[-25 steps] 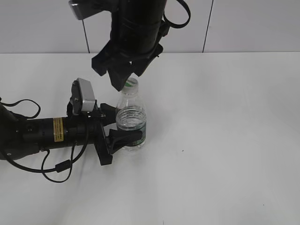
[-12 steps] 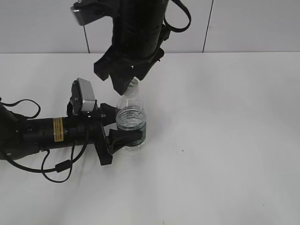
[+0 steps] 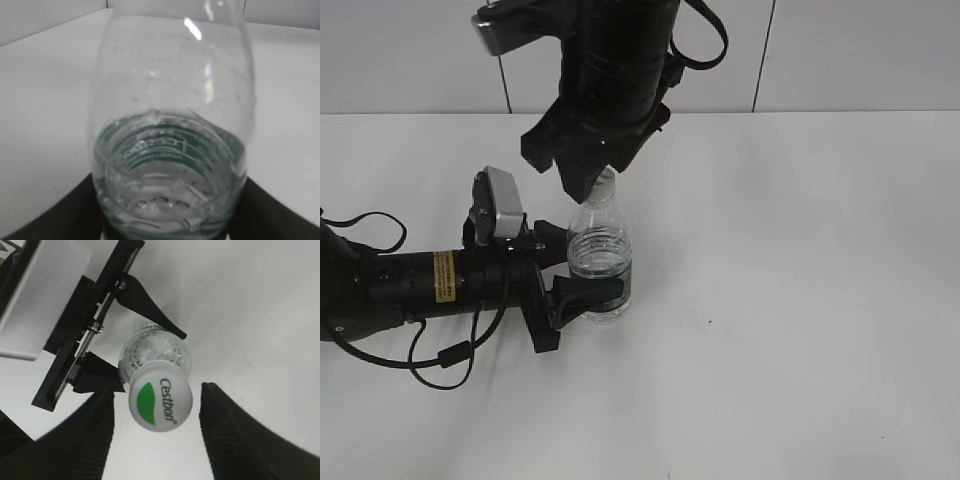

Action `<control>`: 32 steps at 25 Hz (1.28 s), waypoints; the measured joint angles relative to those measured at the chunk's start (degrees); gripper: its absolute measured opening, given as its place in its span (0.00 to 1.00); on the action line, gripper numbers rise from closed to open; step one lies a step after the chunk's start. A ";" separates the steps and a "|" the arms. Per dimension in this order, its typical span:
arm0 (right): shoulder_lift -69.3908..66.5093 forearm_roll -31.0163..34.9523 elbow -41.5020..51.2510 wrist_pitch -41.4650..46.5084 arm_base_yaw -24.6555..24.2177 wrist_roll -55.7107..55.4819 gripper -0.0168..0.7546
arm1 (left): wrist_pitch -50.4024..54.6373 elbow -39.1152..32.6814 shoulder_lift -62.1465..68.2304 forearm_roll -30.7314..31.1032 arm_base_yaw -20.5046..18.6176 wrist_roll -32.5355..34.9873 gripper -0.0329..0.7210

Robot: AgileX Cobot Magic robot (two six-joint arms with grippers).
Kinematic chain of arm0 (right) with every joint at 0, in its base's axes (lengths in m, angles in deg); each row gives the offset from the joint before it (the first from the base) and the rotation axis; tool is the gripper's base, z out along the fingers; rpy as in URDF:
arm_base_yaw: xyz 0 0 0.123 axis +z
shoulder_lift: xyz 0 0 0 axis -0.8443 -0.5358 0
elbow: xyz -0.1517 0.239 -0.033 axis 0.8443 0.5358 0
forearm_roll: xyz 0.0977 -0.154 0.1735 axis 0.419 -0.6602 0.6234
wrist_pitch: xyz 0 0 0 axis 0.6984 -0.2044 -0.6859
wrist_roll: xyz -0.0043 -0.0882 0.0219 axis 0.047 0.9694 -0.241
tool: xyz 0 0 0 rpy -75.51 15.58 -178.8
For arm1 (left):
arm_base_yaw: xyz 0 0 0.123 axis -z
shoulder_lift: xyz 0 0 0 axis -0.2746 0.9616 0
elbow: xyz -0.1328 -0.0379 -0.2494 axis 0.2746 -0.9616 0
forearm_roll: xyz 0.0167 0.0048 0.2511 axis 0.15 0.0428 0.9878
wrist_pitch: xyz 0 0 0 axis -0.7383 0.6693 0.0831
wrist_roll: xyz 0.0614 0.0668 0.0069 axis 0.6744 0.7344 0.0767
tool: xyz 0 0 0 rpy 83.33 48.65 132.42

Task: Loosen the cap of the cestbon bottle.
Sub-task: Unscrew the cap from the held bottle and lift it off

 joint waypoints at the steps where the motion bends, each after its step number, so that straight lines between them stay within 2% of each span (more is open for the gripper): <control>1: 0.00 0.00 0.00 0.00 0.00 0.00 0.57 | 0.00 0.00 0.00 0.00 0.00 0.00 0.59; 14: -0.67 -0.19 0.05 0.00 0.00 0.11 0.53 | 0.00 0.00 0.00 0.00 0.00 0.00 0.59; 16: -0.67 -0.19 0.05 0.00 0.00 0.58 0.50 | 0.00 0.00 0.00 0.00 0.00 0.00 0.59; 19: -0.67 -0.36 0.05 0.00 0.00 3.36 0.40 | 0.05 0.06 0.00 0.05 0.00 0.00 0.59; 20: -0.67 -0.36 0.05 0.00 0.00 4.81 0.40 | 0.05 0.06 0.00 0.05 0.00 0.00 0.59; 24: -0.67 -0.42 0.05 0.00 0.00 16.36 0.40 | 0.05 0.06 0.00 0.11 0.00 0.00 0.59; 30: -0.67 -0.76 0.05 0.05 0.00 47.78 0.40 | 0.05 0.06 0.00 0.20 0.00 0.05 0.59; 32: -0.67 -0.95 0.05 0.05 0.00 55.06 0.40 | 0.15 0.06 0.00 0.20 0.00 0.05 0.59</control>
